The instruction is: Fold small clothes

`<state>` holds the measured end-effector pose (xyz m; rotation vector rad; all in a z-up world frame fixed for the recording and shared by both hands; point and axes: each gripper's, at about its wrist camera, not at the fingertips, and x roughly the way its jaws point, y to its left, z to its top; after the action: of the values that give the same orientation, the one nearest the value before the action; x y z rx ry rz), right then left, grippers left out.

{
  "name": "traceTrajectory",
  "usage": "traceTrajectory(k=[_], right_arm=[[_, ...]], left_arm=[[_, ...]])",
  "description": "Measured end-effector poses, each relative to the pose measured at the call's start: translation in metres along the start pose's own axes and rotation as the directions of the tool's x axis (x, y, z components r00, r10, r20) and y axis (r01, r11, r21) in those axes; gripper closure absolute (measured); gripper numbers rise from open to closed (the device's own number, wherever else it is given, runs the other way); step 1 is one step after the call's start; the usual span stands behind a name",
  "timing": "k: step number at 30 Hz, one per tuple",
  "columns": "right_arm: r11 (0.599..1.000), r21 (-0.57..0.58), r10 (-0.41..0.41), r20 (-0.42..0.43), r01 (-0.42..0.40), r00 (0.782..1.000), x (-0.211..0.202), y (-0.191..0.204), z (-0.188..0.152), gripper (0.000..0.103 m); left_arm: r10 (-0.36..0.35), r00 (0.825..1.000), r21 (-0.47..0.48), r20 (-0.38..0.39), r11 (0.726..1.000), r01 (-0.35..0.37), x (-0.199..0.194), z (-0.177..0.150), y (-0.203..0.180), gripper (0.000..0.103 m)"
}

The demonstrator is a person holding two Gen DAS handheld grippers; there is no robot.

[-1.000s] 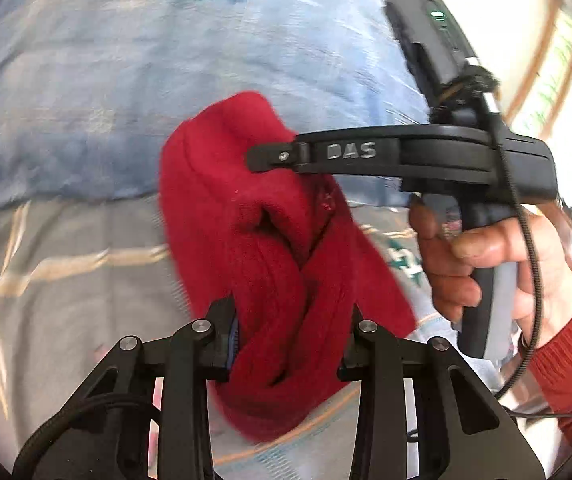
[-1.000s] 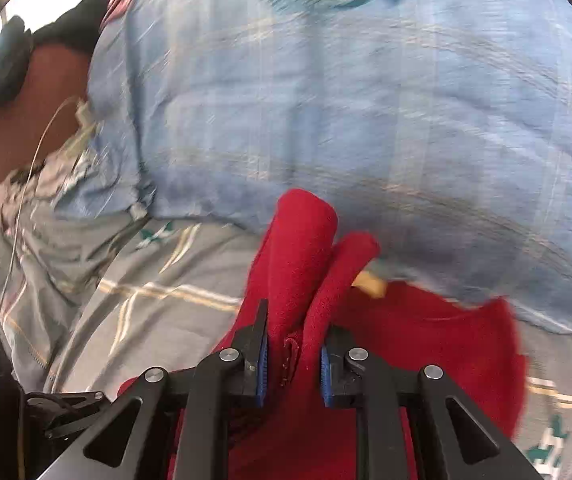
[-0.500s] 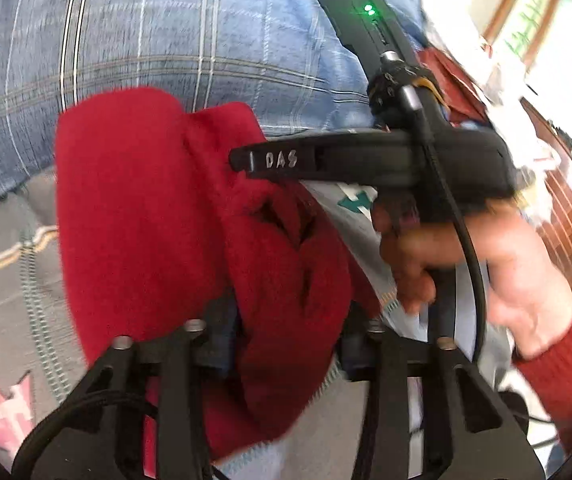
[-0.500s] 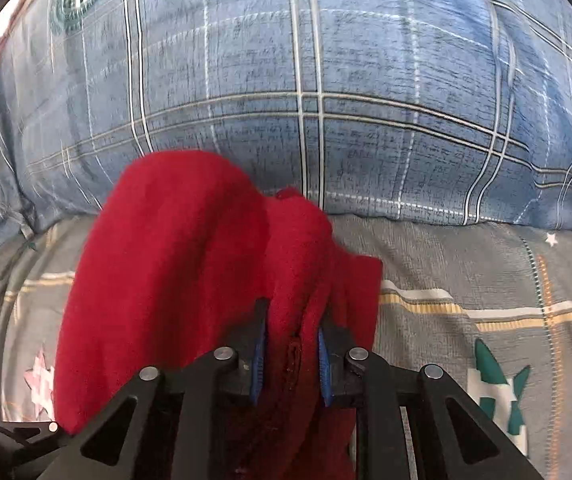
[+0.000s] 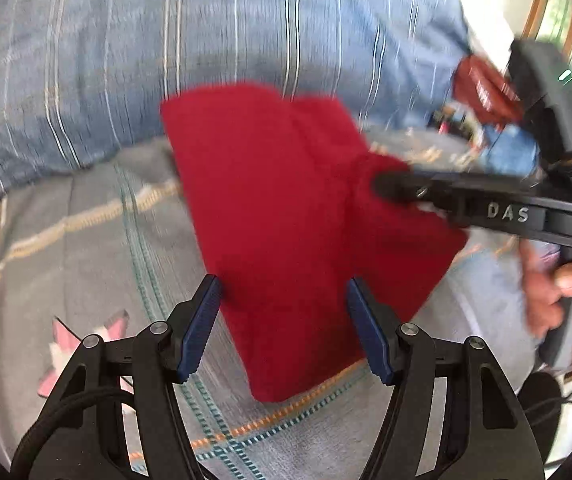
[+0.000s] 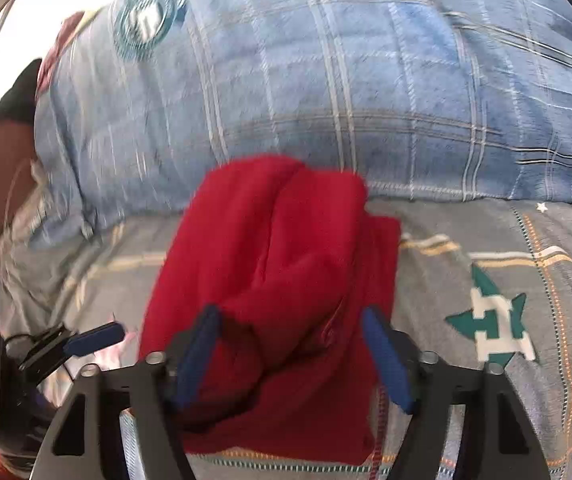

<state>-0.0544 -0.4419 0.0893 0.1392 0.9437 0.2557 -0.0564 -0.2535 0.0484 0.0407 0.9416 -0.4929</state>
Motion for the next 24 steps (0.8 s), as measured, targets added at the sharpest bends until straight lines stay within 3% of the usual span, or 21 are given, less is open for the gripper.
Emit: traceTrajectory(k=[1, 4, 8, 9, 11, 12, 14, 16, 17, 18, 19, 20, 24], right_arm=[[0.999, -0.045, -0.017, -0.025, 0.016, 1.0, 0.004, 0.004, -0.005, 0.079], [0.99, -0.078, -0.12, -0.022, 0.118, 0.993, 0.001, -0.006, -0.023, 0.081], [0.997, 0.009, -0.074, -0.028, 0.075, 0.997, -0.01, -0.025, -0.033, 0.08], [0.998, 0.041, -0.047, -0.006, 0.047, 0.999, -0.019, -0.028, -0.032, 0.077], [0.996, 0.082, -0.023, 0.051, 0.019, 0.998, -0.033, -0.032, -0.024, 0.044], [0.995, 0.091, -0.047, 0.09, 0.038, 0.995, -0.038, -0.032, -0.017, 0.036], [0.992, 0.104, -0.085, 0.126, 0.072, 0.988, -0.036, -0.029, -0.005, 0.031], [0.989, 0.13, -0.081, 0.093, 0.069, 0.992, -0.017, -0.028, 0.008, 0.031], [0.987, 0.15, -0.063, 0.062, 0.053, 0.996, -0.002, -0.029, 0.015, 0.037], [0.986, 0.164, -0.05, 0.039, 0.043, 0.998, 0.01, -0.031, 0.017, 0.051], [0.985, 0.166, -0.042, 0.004, 0.041, 0.999, 0.021, -0.031, 0.02, 0.084], [0.987, 0.149, -0.058, -0.023, 0.061, 0.998, 0.03, -0.03, 0.023, 0.087], [0.979, 0.068, -0.196, 0.029, 0.194, 0.98, 0.028, -0.031, 0.024, 0.091]], left_arm=[[-0.009, 1.0, -0.003, -0.012, 1.0, 0.009, 0.006, -0.006, -0.001, 0.038], [-0.011, 1.0, 0.005, -0.022, 1.0, 0.011, 0.015, -0.013, -0.007, 0.038], [-0.003, 1.0, 0.015, 0.005, 1.0, 0.003, 0.002, -0.012, -0.009, 0.038], [0.008, 1.0, 0.026, 0.021, 1.0, -0.009, -0.003, -0.011, -0.01, 0.038], [0.03, 0.999, 0.045, 0.043, 0.998, -0.032, -0.008, -0.007, -0.014, 0.038], [0.031, 0.998, 0.05, 0.049, 0.998, -0.033, -0.011, -0.008, -0.012, 0.038], [0.029, 0.999, 0.053, 0.043, 0.998, -0.032, -0.007, -0.007, -0.015, 0.038], [0.033, 0.999, 0.05, 0.034, 0.998, -0.035, -0.001, -0.007, -0.015, 0.038], [0.035, 0.999, 0.046, 0.029, 0.998, -0.037, 0.003, -0.007, -0.016, 0.038], [0.037, 0.999, 0.041, 0.025, 0.998, -0.038, 0.006, -0.007, -0.016, 0.038], [0.036, 0.999, 0.039, 0.024, 0.999, -0.037, 0.007, -0.007, -0.016, 0.038], [0.035, 0.999, 0.038, 0.025, 0.999, -0.036, 0.009, -0.007, -0.017, 0.038], [0.029, 0.999, 0.037, 0.024, 0.999, -0.03, 0.013, -0.005, -0.018, 0.038]])
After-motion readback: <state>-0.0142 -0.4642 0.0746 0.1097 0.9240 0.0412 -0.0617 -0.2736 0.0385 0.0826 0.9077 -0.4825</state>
